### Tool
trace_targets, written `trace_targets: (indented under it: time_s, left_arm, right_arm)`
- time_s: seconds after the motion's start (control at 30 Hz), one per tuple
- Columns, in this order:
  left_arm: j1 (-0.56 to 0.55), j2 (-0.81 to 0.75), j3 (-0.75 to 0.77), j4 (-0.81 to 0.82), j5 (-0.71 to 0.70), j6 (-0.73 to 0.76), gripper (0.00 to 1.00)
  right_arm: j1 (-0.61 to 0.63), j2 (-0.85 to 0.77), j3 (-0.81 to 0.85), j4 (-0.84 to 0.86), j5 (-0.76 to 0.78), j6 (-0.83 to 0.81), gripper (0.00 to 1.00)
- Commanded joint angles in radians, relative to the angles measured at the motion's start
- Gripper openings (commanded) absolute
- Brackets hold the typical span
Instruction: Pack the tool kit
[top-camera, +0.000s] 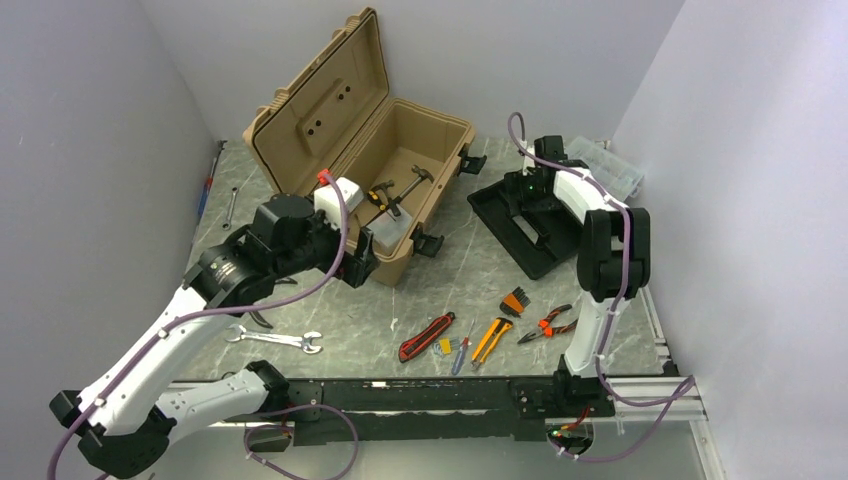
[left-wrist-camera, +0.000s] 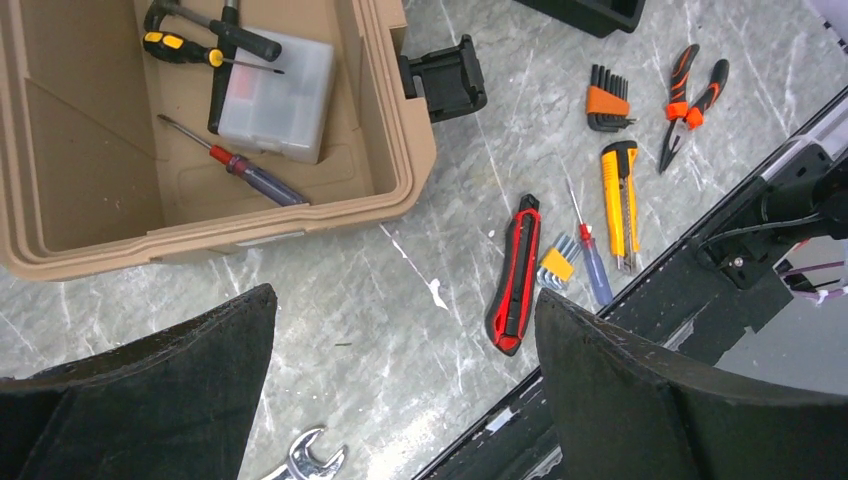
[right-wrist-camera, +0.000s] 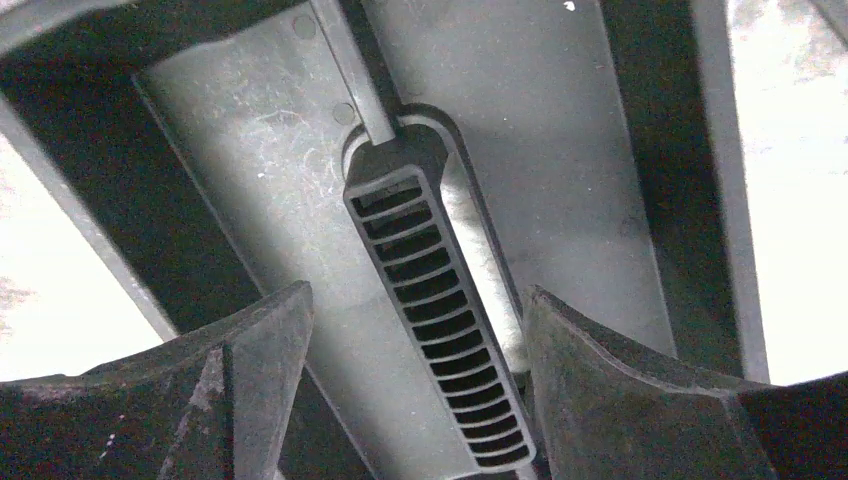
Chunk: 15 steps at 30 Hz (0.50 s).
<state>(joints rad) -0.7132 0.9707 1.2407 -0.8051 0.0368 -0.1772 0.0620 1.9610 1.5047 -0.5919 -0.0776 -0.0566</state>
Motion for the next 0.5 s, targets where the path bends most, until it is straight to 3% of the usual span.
trace_targets:
  time_s: [0.0, 0.07, 0.3, 0.47]
  left_arm:
    - [-0.003, -0.036, -0.004, 0.046, 0.017, -0.038, 0.99]
    - [-0.002, -0.043, -0.012, 0.047, 0.011, -0.036, 0.99]
    - [-0.002, -0.029, 0.036, 0.011, -0.01, -0.011, 0.99]
    - [-0.003, -0.038, 0.036, 0.02, -0.008, -0.009, 0.99]
  right_arm:
    - [-0.004, 0.028, 0.055, -0.039, -0.025, -0.07, 0.78]
    - [-0.006, 0.041, 0.055, -0.041, -0.024, -0.079, 0.75]
    - [-0.007, 0.064, 0.036, -0.058, -0.047, -0.075, 0.4]
    - [-0.008, -0.039, -0.03, -0.028, -0.11, -0.056, 0.18]
